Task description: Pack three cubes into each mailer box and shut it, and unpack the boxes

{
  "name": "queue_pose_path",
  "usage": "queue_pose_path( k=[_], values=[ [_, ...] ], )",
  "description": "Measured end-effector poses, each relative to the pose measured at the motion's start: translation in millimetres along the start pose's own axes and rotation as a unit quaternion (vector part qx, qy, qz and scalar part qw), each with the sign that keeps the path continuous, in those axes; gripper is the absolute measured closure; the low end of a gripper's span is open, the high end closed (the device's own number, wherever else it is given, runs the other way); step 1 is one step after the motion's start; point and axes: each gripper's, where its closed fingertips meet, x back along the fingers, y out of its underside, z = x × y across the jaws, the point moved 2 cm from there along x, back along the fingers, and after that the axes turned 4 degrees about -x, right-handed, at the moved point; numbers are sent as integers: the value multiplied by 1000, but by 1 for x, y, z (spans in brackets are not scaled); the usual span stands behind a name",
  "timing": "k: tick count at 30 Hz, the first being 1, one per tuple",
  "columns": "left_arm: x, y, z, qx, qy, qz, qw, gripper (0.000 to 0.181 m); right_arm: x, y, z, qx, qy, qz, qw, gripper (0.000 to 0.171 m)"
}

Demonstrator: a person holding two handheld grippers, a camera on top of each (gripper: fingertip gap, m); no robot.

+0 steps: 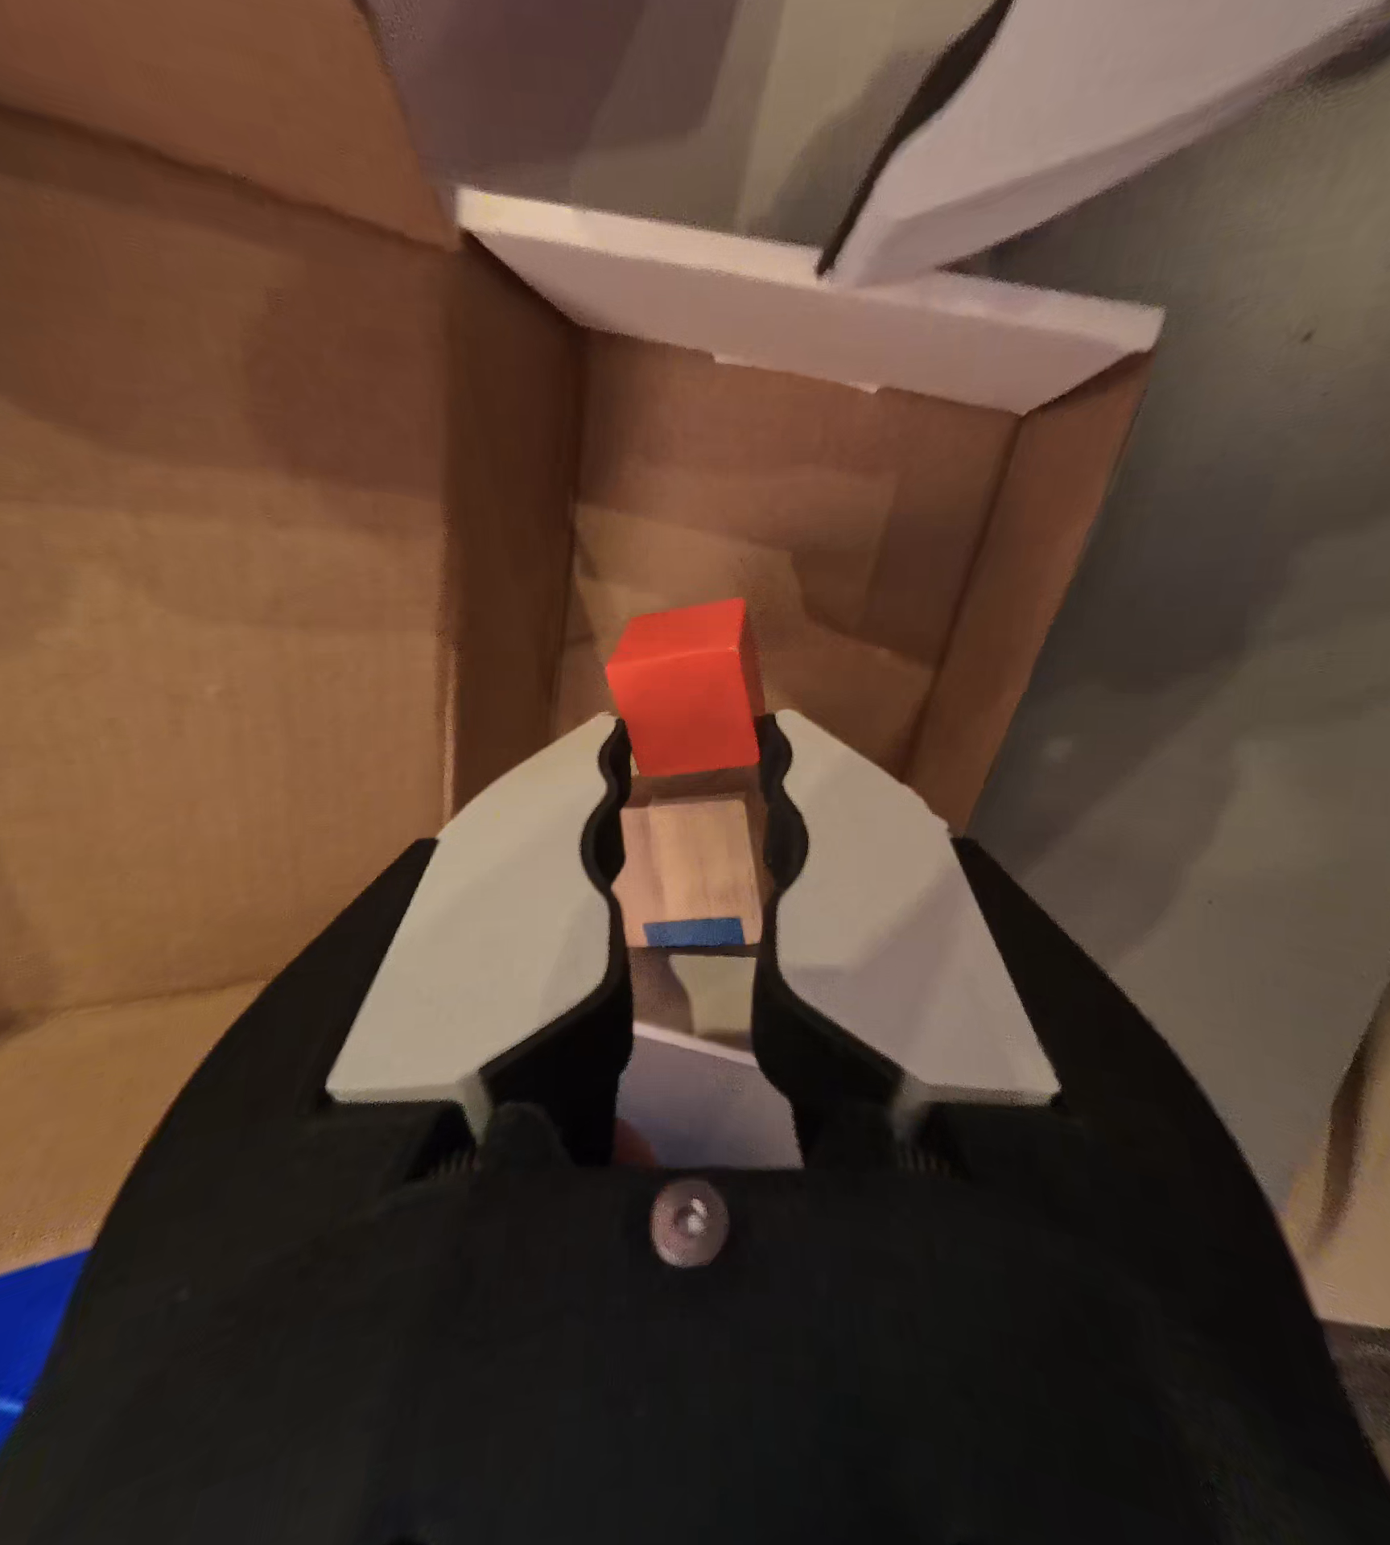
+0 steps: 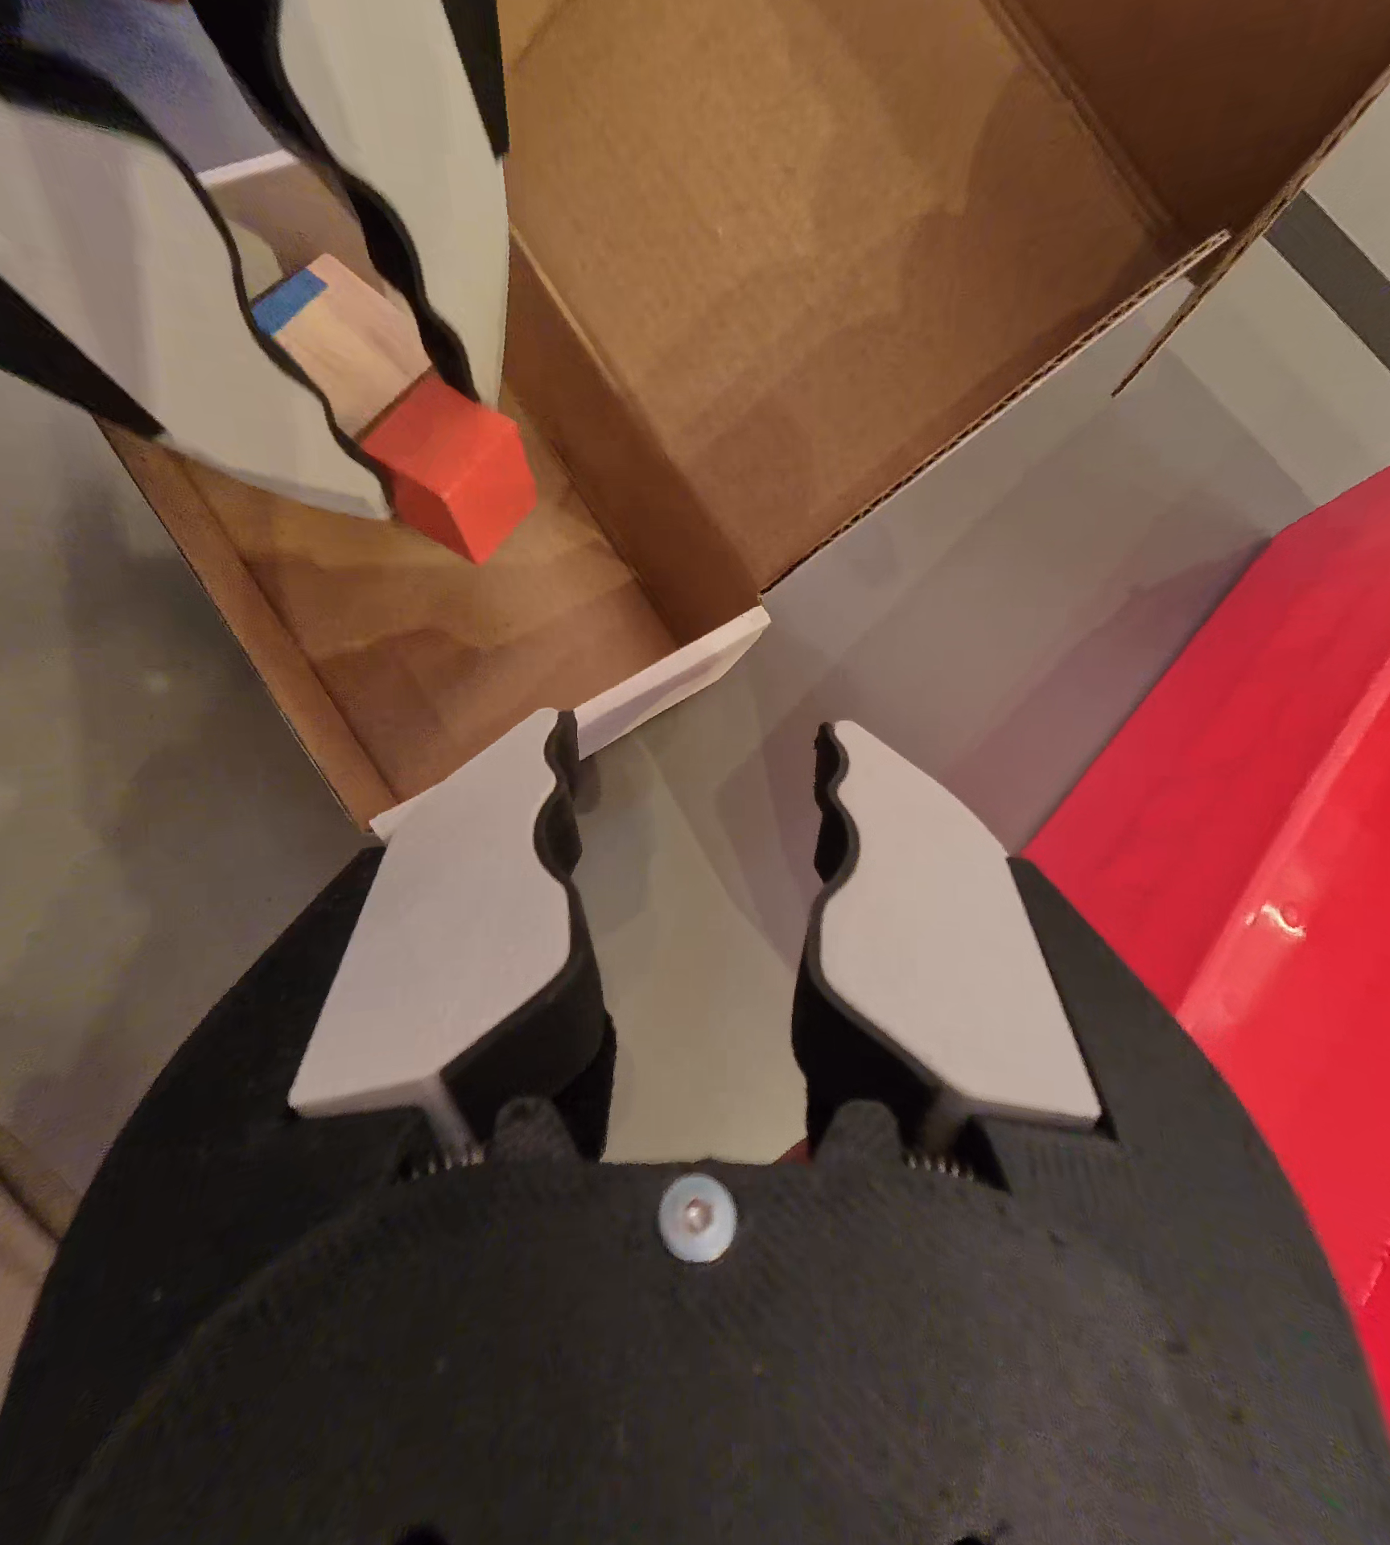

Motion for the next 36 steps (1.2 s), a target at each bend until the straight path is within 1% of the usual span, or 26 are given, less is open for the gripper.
queue_pose_path(
  k=[1,3,6,7,9,11,14,16,18,20,22,24,27,29,31,33,36],
  values=[
    [-4,2,-1,-8,-6,-16,1000,152,0,0,1,-1,0,0,1000,117],
    [-12,6,-1,-12,-2,-33,999,152,0,0,2,-2,-1,1,1000,117],
    [-20,7,2,-9,10,-31,999,150,0,1,2,-2,-5,2,1000,117],
    [-23,7,3,-14,11,-30,999,143,0,1,2,-2,-5,2,1000,117],
    [-23,9,-2,-8,-16,-33,999,119,0,1,2,-1,-5,2,1000,117],
    [-14,11,-2,-4,-23,-26,999,115,0,2,2,1,-4,0,1000,117],
    [22,26,-7,14,-73,-6,997,116,1,3,3,-1,-4,0,1000,117],
    [55,50,-13,44,-107,15,993,122,1,2,4,-2,-3,3,1000,117],
    [87,86,-16,89,-116,30,989,129,0,2,3,-2,-6,2,1000,117],
    [112,135,-30,137,-150,15,979,132,-2,1,2,-1,-6,2,1000,119],
    [121,185,-42,162,-170,-14,972,133,-4,-1,2,1,-4,2,1000,120],
    [114,222,-53,147,-183,-31,972,132,-7,-5,3,6,2,4,1000,120],
    [82,260,-58,120,-158,-68,978,130,-10,-9,2,13,10,4,1000,120],
    [59,267,-57,102,-124,-58,985,131,-10,-10,1,21,16,5,1000,119],
    [43,279,-60,106,-110,-80,985,131,-10,-10,1,23,18,6,1000,119],
    [35,279,-63,95,-100,-74,988,136,-10,-10,2,22,18,5,1000,118],
    [27,279,-66,102,-72,-71,990,139,-11,-10,2,23,19,6,1000,119]
  ],
)
